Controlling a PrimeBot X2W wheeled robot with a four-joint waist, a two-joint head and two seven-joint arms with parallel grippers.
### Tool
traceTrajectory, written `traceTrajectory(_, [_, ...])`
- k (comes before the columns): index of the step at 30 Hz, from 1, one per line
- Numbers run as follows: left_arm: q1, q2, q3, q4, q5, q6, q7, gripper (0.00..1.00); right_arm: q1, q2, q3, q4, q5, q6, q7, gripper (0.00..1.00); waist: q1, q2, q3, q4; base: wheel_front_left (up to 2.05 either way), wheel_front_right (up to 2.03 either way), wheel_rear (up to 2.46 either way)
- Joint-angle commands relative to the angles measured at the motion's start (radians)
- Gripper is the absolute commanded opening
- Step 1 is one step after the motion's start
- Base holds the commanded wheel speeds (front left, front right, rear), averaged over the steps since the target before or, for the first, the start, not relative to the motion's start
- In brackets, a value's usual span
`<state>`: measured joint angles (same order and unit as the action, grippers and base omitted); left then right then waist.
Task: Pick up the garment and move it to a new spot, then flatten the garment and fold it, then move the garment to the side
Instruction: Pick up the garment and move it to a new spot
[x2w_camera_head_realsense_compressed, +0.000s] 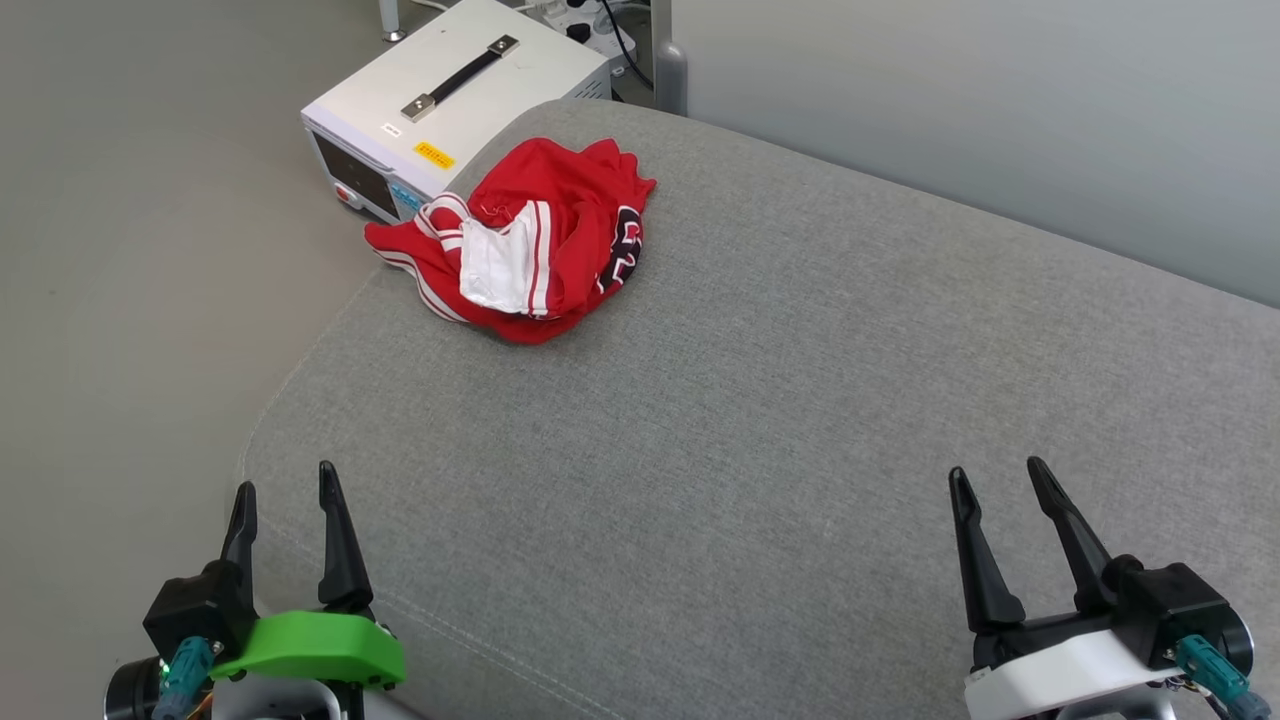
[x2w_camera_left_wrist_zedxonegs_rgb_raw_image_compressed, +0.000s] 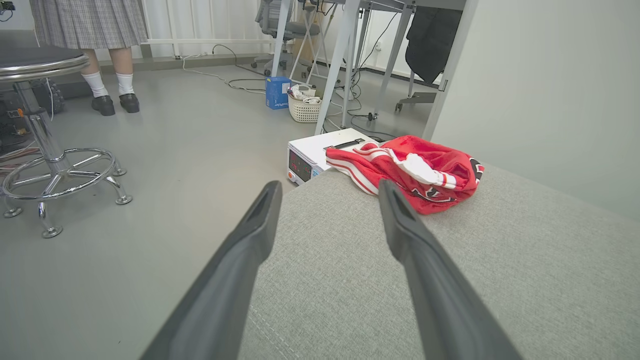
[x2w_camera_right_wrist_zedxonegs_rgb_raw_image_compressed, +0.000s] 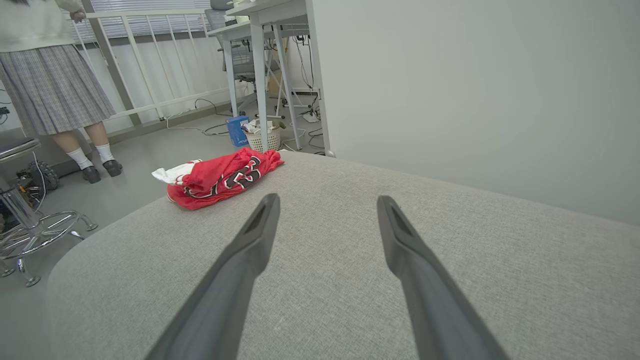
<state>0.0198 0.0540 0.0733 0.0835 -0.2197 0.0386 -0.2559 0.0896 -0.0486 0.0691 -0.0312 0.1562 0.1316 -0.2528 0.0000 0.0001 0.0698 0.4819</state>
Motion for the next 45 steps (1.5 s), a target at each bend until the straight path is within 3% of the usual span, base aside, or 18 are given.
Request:
traceTrajectory(1, [-0.016, -0.004, 0.007, 0.002, 0.002, -0.009, -0.006, 1.00, -0.006, -0.002, 0.003, -0.005, -0.005, -0.001, -0.009, 1.00, 0.0000, -0.0001, 0.004, -0.003, 0.00, 0.00, 0.00])
traceTrajectory(9, [-0.200, 0.031, 0.067, 0.048, 0.017, -0.125, -0.006, 1.00, -0.037, -0.012, 0.007, -0.023, -0.033, -0.001, -0.009, 1.00, 0.0000, -0.0001, 0.071, -0.041, 0.00, 0.00, 0.00])
traceTrajectory(15, [-0.475, 0.143, 0.047, 0.176, -0.030, -0.165, -0.006, 1.00, -0.107, -0.059, 0.009, -0.048, -0.045, -0.001, -0.009, 1.00, 0.0000, -0.0001, 0.179, -0.097, 0.00, 0.00, 0.00])
traceTrajectory(20, [-0.700, 0.263, -0.060, 0.294, -0.099, -0.169, 0.038, 1.00, -0.160, -0.084, 0.005, -0.073, -0.048, -0.001, -0.009, 1.00, 0.0000, -0.0001, 0.256, -0.143, 0.00, 0.00, 0.00])
traceTrajectory(26, [-0.896, 0.405, -0.242, 0.380, -0.273, -0.169, 0.253, 1.00, -0.199, -0.095, 0.009, -0.097, -0.055, -0.001, -0.009, 1.00, 0.0000, -0.0001, 0.324, -0.196, 0.00, 0.00, 0.00])
traceTrajectory(31, [-1.001, 0.493, -0.402, 0.416, -0.472, -0.169, 0.577, 1.00, -0.220, -0.105, 0.001, -0.113, -0.057, -0.001, -0.009, 1.00, 0.0000, -0.0001, 0.371, -0.233, 0.00, 0.00, 0.00])
traceTrajectory(35, [-1.051, 0.564, -0.515, 0.410, -0.570, -0.169, 0.786, 1.00, -0.234, -0.110, -0.008, -0.124, -0.059, -0.001, -0.009, 1.00, 0.0000, -0.0001, 0.406, -0.259, 0.00, 0.00, 0.00])
traceTrajectory(41, [-1.064, 0.608, -0.631, 0.448, -0.670, -0.169, 0.987, 1.00, -0.251, -0.116, -0.015, -0.129, -0.058, -0.001, -0.009, 1.00, 0.0000, -0.0001, 0.449, -0.289, 0.00, 0.00, 0.00])
traceTrajectory(45, [-1.047, 0.622, -0.684, 0.507, -0.689, -0.169, 1.037, 1.00, -0.262, -0.118, -0.012, -0.129, -0.056, -0.001, -0.009, 1.00, 0.0000, -0.0001, 0.473, -0.305, 0.00, 0.00, 0.00])
